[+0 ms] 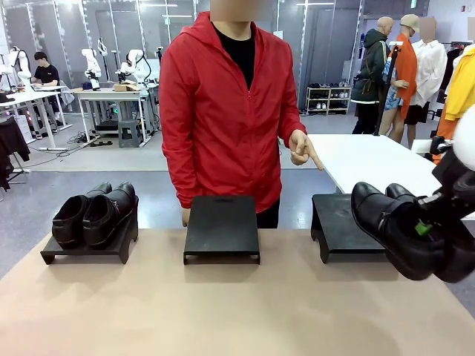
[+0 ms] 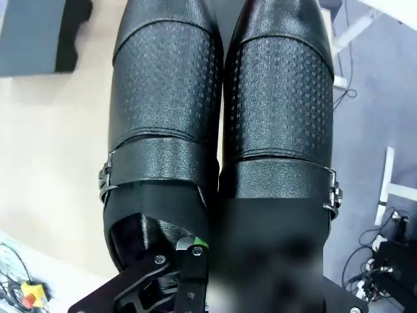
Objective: Place the shoes on the stand as instructed by the person.
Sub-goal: Pick up another pair of Shoes and place it on the Shoes Stand indicated by the person.
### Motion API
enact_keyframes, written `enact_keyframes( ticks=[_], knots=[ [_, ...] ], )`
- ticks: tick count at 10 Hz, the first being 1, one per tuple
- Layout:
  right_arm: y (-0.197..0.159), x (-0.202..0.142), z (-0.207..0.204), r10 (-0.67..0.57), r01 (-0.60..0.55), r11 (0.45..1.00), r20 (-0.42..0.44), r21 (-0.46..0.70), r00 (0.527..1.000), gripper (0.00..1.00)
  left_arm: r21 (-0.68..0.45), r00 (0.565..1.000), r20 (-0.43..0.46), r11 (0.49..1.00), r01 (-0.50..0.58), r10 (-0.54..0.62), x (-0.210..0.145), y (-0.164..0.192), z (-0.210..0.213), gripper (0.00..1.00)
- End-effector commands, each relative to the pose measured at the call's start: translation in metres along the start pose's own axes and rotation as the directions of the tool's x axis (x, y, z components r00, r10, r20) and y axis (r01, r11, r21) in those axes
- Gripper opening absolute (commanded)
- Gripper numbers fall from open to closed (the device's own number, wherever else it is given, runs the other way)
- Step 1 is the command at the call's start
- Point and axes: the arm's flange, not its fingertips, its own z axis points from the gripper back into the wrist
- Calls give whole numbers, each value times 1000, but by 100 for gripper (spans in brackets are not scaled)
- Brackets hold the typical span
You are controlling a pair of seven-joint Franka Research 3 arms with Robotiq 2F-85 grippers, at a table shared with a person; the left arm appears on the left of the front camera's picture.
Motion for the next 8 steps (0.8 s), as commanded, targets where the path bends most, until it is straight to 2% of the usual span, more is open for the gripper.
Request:
enact_keyframes(
  ticks=[1, 2, 3, 8],
  knots=[
    [-7, 52, -8, 11, -13, 999, 36, 48, 999, 7, -13, 1000, -1, 1000, 25, -25, -1, -2, 0, 100],
    [-9, 72, -19, -9, 7, 998, 49, 56, 999, 7, -13, 1000, -1, 1000, 25, -25, -1, -2, 0, 100],
    [-6, 89, -30, 6, -7, 1000, 77, 2, 997, 7, -13, 1000, -1, 1000, 25, -25, -1, -2, 0, 100],
    [-16, 147, -93, -43, 36, 997, 91, 75, 995, 7, -13, 1000, -1, 1000, 25, -25, -1, -2, 0, 100]
  ],
)
